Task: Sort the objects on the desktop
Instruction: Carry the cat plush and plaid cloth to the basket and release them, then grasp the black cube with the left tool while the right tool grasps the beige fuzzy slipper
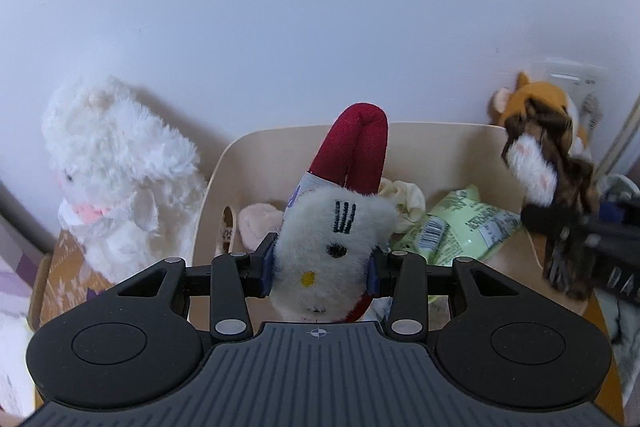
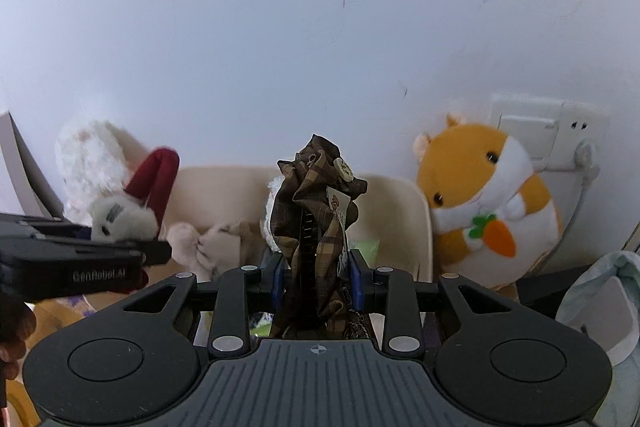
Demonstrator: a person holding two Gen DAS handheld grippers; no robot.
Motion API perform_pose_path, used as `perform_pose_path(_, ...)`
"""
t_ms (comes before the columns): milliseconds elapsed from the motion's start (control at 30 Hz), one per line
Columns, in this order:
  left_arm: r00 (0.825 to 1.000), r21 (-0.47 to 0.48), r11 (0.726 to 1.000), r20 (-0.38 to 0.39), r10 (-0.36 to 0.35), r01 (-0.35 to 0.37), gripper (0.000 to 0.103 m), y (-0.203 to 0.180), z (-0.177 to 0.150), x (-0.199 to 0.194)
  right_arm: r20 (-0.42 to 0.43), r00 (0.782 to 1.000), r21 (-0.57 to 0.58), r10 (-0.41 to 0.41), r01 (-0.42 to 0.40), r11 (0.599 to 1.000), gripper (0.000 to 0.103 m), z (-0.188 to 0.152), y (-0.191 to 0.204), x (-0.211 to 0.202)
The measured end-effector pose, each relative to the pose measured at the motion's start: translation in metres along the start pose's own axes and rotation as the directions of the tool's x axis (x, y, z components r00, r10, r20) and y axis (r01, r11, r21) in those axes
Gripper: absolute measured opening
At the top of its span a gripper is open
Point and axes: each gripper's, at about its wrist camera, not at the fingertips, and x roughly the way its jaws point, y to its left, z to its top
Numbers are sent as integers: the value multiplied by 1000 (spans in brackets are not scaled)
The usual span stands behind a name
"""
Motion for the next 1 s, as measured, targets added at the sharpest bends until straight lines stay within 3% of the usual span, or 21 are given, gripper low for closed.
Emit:
perform_pose_path(100,1000,-52,999,-24,-17,16,51,0,-1,4,-2,1000,37,9,-9,999,51,-8,-1,5)
perform_pose_path(133,1000,-52,999,-22,-15,14,60,-1,-2,4,5,1000,47,24,-24,999,54,-11,-1,4)
perform_pose_path(200,1000,-24,1000,12,20,-20,77,-3,-6,-1,22,1000,31,22,-22,999,73,-15,1,0)
perform_pose_path(233,998,-10,999,40,40,-40,81,-4,-8,-5,31,999,6,15,-15,1000,76,-16,3,-3)
perform_pose_path(333,998,-3,999,52,37,-37,82,0,-12,-9,44,999,-56,16,-14,998,80,-17,6,-11)
perform_pose_path(400,999,-22,1000,40,17,-16,82,5,-15,-13,58,998,-79,18,-13,997,96,-18,5,-20)
perform_pose_path(467,999,-37,999,45,-5,7,82,12,-20,-20,85,996,-111,23,-13,994,103,-22,5,-31)
perform_pose_path(567,998,-34,998,43,-44,46,82,21,-32,-34,105,993,-181,50,-30,983,103,-32,4,-44)
perform_pose_path(733,997,10,997,2,-79,79,82,32,-58,-55,63,998,-267,24,-7,964,103,-54,2,-53)
perform_pose_path(867,996,22,998,-70,-53,55,82,46,-88,-62,19,1000,-316,13,-6,949,103,-76,-3,-59)
perform_pose_path(1000,992,-45,999,-120,-25,19,82,63,-124,-63,-11,1000,-353,-14,9,936,103,-98,-12,-62)
